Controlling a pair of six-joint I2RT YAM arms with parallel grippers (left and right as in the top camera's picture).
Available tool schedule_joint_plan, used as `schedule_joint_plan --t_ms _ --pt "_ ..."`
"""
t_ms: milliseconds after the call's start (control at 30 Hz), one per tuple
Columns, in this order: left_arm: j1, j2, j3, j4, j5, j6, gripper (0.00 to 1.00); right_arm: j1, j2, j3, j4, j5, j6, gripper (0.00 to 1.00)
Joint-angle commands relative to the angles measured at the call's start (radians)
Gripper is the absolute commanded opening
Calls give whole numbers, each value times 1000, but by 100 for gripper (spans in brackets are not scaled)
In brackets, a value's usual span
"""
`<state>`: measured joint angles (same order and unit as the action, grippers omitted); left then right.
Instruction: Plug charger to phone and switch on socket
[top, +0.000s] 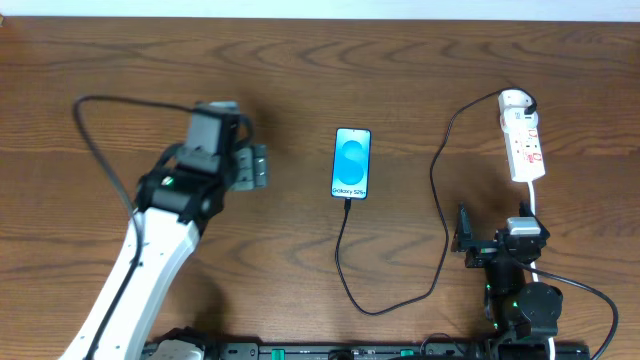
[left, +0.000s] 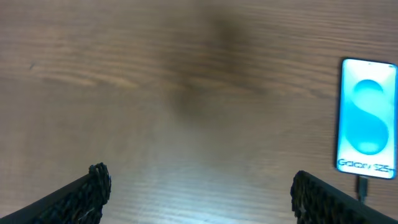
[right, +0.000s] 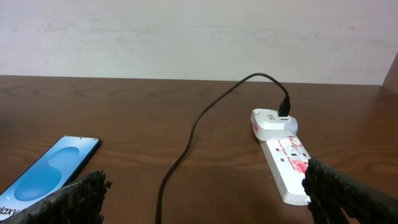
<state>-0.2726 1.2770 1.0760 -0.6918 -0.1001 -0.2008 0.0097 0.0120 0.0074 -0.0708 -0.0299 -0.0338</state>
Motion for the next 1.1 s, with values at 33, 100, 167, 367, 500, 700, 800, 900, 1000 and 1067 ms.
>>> schedule_joint_plan --t_ms 33,100,167,367,500,700,800,900,1000,1067 --pt "105 -103 -93 23 133 85 94 4 -6 -2 -4 1 -5 99" --pt "143 -141 -138 54 189 108 94 4 -6 -2 -4 1 -5 99" --pt "179 -185 -192 98 233 123 94 4 -6 -2 -4 1 -5 99" --pt "206 -305 -305 179 250 123 94 4 -6 -2 -4 1 -5 99" --pt "206 -352 -330 185 250 122 94 4 -6 -2 -4 1 -5 99" --pt "206 -335 -331 185 250 142 94 4 -6 -2 -4 1 -5 99" --pt "206 -339 -342 185 251 141 94 4 -6 -2 -4 1 -5 99" --pt "206 -366 -356 185 250 142 94 4 -6 -2 -4 1 -5 99" --pt "206 -405 -379 186 250 149 94 4 -6 -2 -4 1 -5 99" --pt "206 -444 -404 187 250 153 94 4 -6 -2 -4 1 -5 99"
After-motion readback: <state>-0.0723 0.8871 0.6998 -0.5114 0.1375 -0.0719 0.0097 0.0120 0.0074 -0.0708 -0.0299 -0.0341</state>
